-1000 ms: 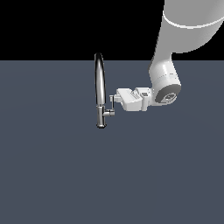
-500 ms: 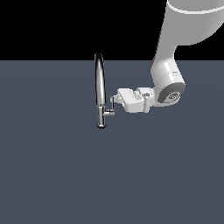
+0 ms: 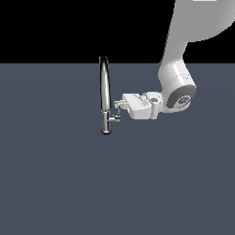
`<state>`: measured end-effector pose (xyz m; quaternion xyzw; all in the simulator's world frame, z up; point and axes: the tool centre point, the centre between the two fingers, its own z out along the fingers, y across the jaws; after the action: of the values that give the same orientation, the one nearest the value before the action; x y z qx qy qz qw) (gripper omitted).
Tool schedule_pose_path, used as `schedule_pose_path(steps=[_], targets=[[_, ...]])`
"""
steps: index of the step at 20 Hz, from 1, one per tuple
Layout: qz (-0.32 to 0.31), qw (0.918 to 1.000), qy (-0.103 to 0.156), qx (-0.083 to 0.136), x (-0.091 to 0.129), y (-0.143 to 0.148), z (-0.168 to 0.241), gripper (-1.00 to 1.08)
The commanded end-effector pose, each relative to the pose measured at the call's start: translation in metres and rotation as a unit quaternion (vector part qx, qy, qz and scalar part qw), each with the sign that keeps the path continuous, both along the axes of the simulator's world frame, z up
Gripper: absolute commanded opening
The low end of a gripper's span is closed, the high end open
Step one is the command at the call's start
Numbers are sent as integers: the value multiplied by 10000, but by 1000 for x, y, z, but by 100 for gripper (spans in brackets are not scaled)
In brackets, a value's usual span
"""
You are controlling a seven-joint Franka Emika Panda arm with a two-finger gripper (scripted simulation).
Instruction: Turn on the faucet by rotating a designated handle.
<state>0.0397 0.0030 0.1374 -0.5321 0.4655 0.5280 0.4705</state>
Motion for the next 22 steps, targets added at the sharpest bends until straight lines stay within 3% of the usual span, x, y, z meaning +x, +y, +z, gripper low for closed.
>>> schedule_pose_path(steps=[1,13,15,22], targets=[[0,10000,10,1,-6,-2,-3,-100],[-13,10000,15,-3,-48,-12,-23,-100],[50,9999,-97,30,-38,-2,-10,-100],[3,10000,-14,5,-56,-11,-58,-100]])
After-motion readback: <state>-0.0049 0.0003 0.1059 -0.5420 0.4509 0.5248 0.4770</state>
